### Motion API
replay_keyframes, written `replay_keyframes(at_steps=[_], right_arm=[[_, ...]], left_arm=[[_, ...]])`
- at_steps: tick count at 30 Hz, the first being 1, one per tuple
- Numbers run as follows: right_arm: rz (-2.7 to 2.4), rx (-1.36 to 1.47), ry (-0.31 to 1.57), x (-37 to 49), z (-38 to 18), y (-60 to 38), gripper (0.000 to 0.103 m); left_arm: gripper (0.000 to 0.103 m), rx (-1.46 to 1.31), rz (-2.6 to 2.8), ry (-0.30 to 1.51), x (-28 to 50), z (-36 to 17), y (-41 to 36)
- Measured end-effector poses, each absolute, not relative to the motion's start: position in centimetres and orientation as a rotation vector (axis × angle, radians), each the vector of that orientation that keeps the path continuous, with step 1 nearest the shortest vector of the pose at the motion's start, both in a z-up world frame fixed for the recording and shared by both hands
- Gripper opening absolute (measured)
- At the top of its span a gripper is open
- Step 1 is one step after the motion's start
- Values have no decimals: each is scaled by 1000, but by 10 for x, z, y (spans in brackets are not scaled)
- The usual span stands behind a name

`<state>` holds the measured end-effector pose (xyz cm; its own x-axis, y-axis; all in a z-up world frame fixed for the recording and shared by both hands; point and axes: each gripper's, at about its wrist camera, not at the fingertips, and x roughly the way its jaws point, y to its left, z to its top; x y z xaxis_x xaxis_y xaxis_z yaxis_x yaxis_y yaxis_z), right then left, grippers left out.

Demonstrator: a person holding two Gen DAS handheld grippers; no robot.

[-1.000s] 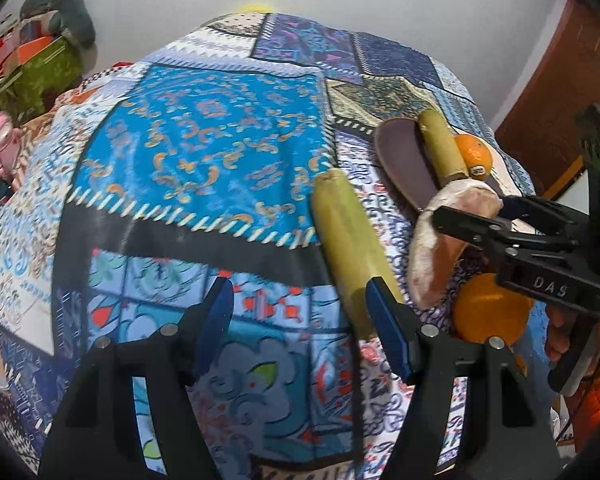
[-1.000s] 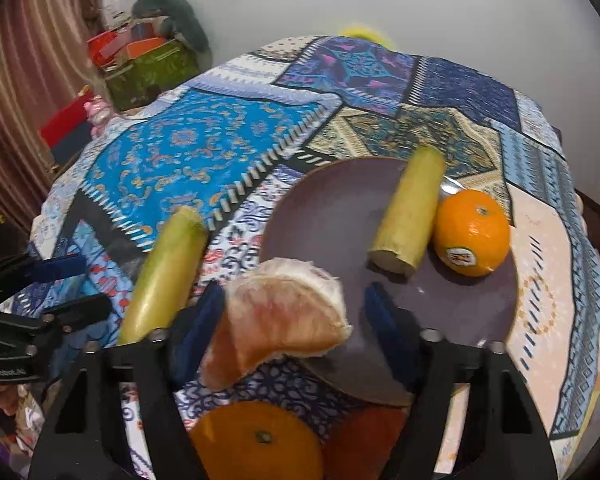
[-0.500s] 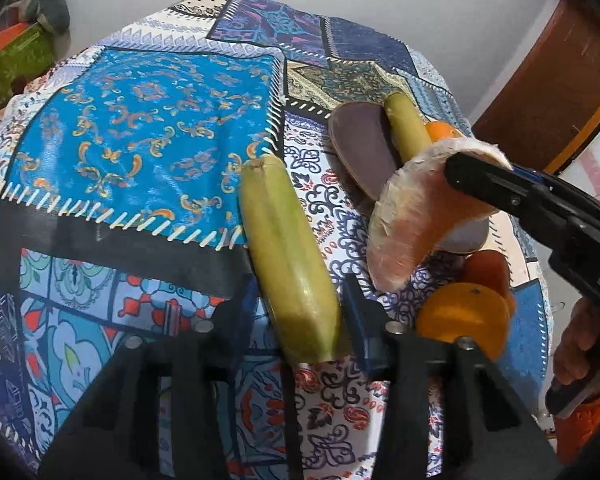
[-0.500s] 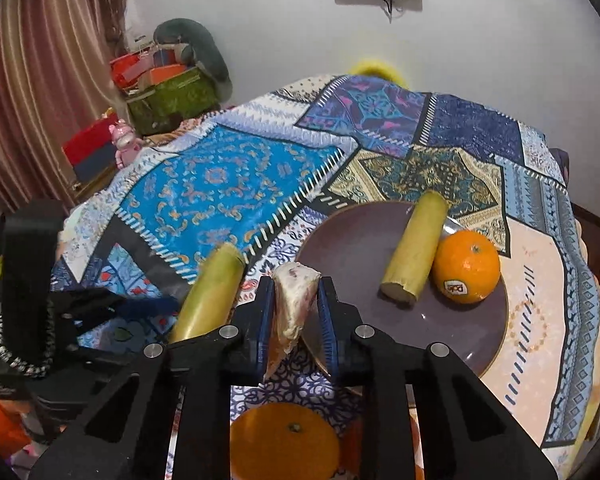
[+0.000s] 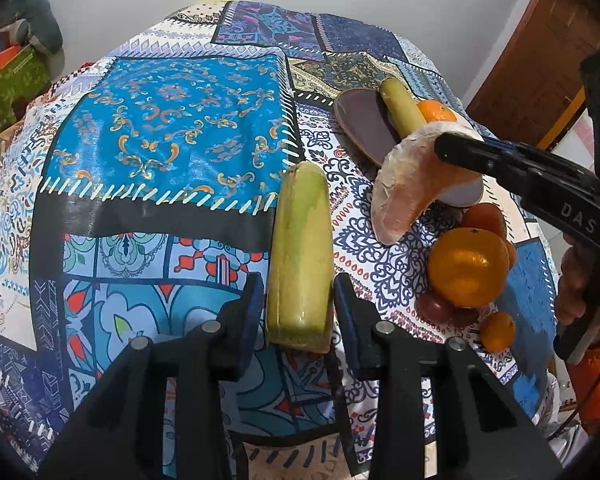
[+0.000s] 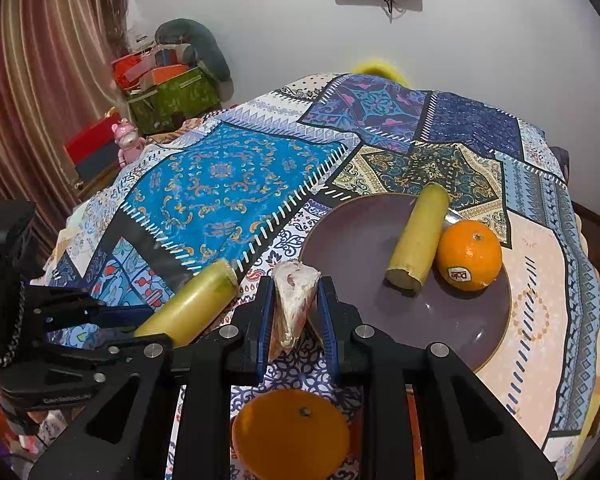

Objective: Organize fruits
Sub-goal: 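Grasp and lift the second yellow squash with the left tool while the right tool holds the pomelo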

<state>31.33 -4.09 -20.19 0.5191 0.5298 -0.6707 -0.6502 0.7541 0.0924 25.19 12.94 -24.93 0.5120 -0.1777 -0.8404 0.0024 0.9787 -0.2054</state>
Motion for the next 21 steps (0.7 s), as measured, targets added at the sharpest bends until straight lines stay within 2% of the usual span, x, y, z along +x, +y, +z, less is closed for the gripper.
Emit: replay_keyframes(at_steps=[13, 21], right_arm=[[700, -119, 681, 309, -173, -66, 20], [637, -96, 625, 306, -153, -98, 20]], left_arm=[[36, -117, -65, 1063, 304, -262, 109], [36, -119, -40, 1039, 298, -253, 105]])
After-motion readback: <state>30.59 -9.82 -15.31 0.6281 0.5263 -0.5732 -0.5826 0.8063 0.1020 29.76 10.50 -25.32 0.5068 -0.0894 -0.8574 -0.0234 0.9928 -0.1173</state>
